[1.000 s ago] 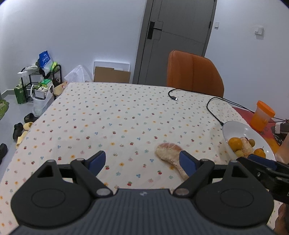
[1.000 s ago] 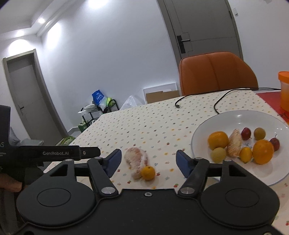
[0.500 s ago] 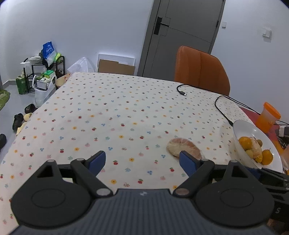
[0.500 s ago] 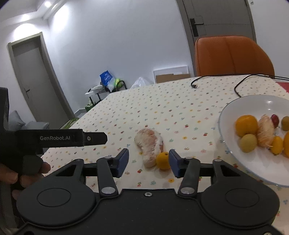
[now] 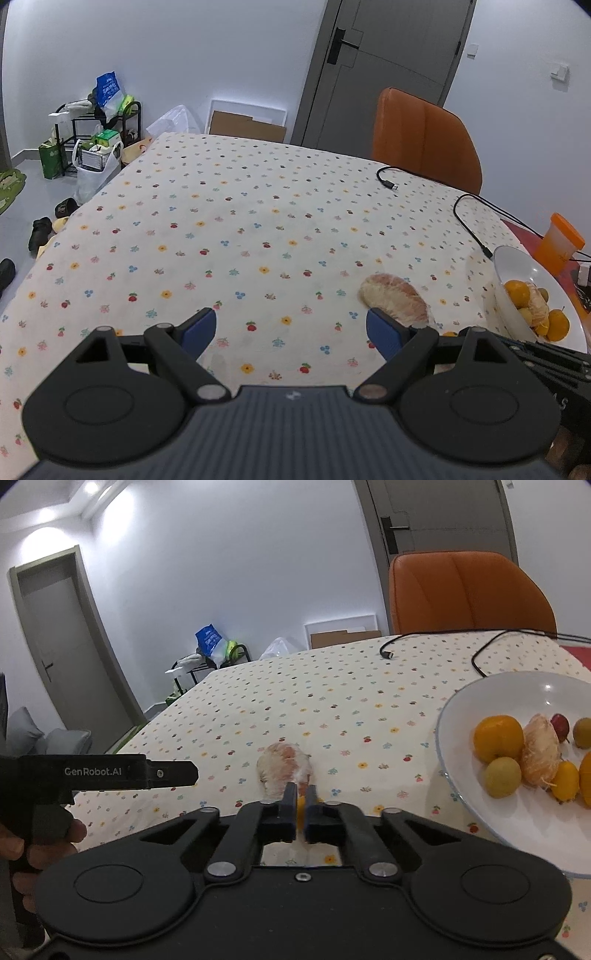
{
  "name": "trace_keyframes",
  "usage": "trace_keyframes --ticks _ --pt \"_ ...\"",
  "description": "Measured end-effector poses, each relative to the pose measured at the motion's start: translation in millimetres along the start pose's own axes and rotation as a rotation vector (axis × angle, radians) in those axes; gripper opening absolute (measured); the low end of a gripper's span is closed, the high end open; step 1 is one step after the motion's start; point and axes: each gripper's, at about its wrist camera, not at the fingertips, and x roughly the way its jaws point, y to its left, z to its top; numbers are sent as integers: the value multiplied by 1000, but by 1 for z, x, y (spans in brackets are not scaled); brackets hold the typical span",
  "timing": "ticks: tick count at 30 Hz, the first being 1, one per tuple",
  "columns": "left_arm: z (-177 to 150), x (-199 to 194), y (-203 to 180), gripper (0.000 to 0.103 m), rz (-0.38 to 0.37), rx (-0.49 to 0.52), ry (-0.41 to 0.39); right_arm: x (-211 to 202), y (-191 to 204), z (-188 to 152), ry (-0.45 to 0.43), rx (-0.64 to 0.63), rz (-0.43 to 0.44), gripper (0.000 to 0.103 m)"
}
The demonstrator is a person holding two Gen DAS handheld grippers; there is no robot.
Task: Organize fruits
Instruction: 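Grasp a small yellow apricot with the right tool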
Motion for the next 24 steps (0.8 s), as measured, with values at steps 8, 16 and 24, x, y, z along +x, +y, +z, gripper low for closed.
trace_keyframes --ticks 8,16,24 --pt "-2 2 -8 87 -10 14 6 -2 -2 -1 2 3 -5 22" --pt "-3 4 -3 87 0 5 12 13 0 -5 35 -3 -1 33" --pt "0 1 -12 87 -12 23 -1 -3 -4 -4 -20 10 5 21"
